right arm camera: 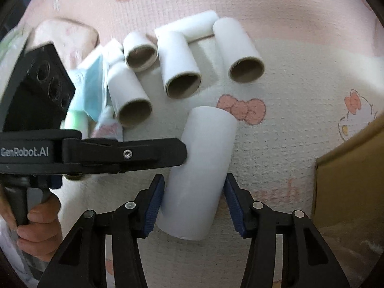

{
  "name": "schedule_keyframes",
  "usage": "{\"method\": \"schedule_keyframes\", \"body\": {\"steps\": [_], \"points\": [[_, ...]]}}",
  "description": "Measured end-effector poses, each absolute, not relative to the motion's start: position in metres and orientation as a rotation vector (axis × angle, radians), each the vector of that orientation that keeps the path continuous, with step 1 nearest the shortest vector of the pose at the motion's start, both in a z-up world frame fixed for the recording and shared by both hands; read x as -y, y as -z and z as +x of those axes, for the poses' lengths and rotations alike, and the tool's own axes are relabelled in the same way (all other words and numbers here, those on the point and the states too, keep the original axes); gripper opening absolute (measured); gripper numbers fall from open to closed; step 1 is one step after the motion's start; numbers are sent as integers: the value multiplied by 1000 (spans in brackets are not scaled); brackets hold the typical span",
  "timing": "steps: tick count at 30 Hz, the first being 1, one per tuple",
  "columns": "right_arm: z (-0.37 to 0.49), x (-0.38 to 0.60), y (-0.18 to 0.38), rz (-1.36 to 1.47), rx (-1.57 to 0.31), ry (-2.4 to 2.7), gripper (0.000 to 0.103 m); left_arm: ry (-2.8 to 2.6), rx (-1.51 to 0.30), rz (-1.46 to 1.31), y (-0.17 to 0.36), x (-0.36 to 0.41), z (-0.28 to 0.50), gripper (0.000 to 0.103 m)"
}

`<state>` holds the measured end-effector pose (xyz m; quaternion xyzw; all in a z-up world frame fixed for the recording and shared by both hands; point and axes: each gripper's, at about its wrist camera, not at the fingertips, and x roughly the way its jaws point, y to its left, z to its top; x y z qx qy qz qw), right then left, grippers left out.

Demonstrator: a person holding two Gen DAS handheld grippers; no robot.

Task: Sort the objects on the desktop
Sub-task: 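Close the left gripper on an upright white cardboard tube while the right gripper closes on it too, then lift and carry the white tube with both grippers over the cardboard box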

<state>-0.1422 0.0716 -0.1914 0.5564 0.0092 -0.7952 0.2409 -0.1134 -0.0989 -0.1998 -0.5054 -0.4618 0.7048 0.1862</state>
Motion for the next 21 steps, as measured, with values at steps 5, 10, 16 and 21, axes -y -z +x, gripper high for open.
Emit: {"method": "schedule_keyframes", "body": {"steps": [5,10,16,21], "points": [[-142,-75,184,1484,-6,2190,44,-1966,1345,-1441,200,100,-115,31],[-135,-70,172,1408,-64,2220,43,-1927,1449,-1410,199,106,-115,36],[-120,-72,167,1362,-80,2217,43,-1902,1522,-1400,196,104,-114,52],[-112,-77,155,1313,-129,2240,43,-1943,1497,-1373,184,104,-109,50]]}}
